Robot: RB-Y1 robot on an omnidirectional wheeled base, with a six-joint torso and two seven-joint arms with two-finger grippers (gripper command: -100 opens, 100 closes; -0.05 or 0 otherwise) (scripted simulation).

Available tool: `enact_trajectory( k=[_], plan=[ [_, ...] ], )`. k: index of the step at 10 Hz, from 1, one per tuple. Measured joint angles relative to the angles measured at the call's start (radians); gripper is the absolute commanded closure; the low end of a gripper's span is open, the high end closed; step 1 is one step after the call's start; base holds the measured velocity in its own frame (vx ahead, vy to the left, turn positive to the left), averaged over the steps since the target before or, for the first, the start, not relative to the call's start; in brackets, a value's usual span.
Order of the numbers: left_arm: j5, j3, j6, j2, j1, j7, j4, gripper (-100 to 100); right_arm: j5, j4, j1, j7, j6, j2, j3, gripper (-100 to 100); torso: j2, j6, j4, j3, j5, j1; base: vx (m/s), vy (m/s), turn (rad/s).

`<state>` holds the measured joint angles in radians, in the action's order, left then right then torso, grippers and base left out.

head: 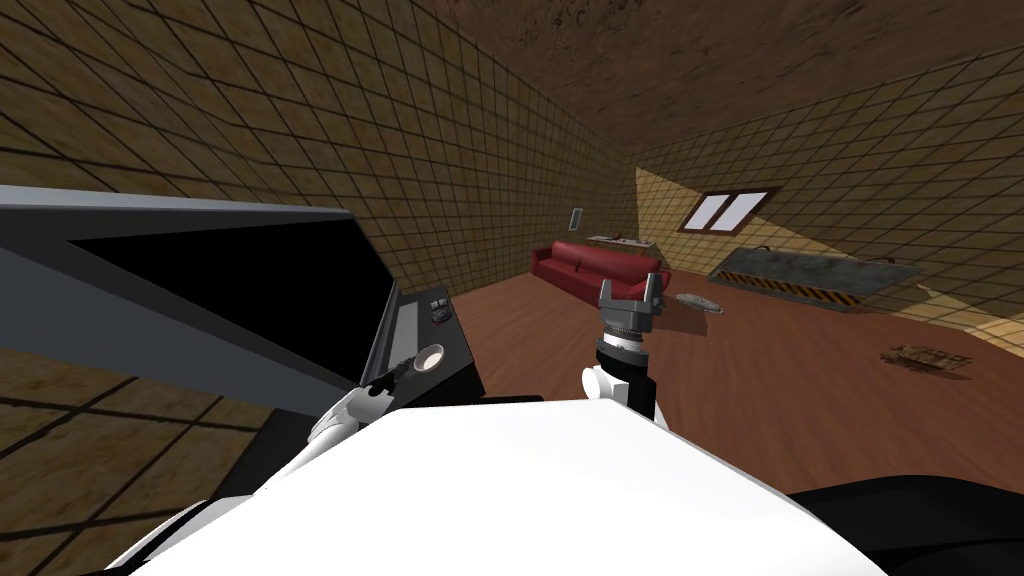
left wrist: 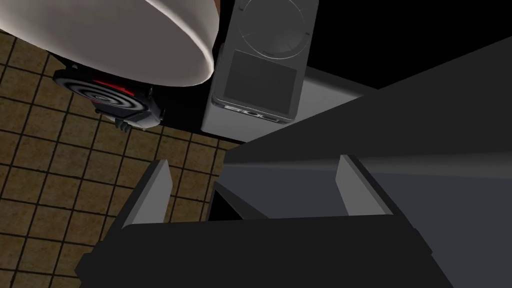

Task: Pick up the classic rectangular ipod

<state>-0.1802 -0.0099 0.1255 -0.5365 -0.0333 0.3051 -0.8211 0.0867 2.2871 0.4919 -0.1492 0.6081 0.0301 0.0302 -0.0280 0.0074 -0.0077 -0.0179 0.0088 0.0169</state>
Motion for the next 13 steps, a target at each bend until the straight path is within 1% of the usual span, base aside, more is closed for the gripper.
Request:
enact_trajectory(
  k=[1,2,3,7,9,13],
  plan=[
    [-0.004,0.008,-0.017,-0.007,0.001,0.002,-0.002,-100,0.000,0.000,0.000,0.000,0.000,0.000,0.000,0,0.001,-0.001,0.000,0.000,-0.001,-0.002,0.016,-0.033,0.206],
    [-0.018,0.026,-0.032,-0.004,-0.001,0.007,-0.015,-100,0.000,0.000,0.000,0.000,0.000,0.000,0.000,0,0.001,0.000,0.000,0.001,-0.001,-0.004,0.006,-0.019,0.033],
    [-0.020,0.028,-0.034,-0.003,-0.001,0.009,-0.017,100,0.000,0.000,0.000,0.000,0.000,0.000,0.000,0,0.002,0.000,0.000,0.001,-0.001,-0.003,0.000,0.000,0.000],
    [-0.020,0.028,-0.034,-0.003,-0.001,0.008,-0.017,100,0.000,0.000,0.000,0.000,0.000,0.000,0.000,0,0.002,0.000,0.001,0.001,0.000,-0.002,0.000,0.000,0.000],
    [-0.020,0.028,-0.034,-0.003,-0.001,0.008,-0.017,-100,0.000,0.000,0.000,0.000,0.000,0.000,0.000,0,0.002,0.000,0.001,0.001,0.000,-0.001,-0.023,-0.024,-0.021],
    [-0.010,0.102,-0.103,0.019,-0.033,-0.036,-0.024,-100,0.000,0.000,0.000,0.000,0.000,0.000,0.000,0,0.008,0.000,0.002,0.005,-0.002,-0.008,-0.083,-0.092,-0.040]
  ],
)
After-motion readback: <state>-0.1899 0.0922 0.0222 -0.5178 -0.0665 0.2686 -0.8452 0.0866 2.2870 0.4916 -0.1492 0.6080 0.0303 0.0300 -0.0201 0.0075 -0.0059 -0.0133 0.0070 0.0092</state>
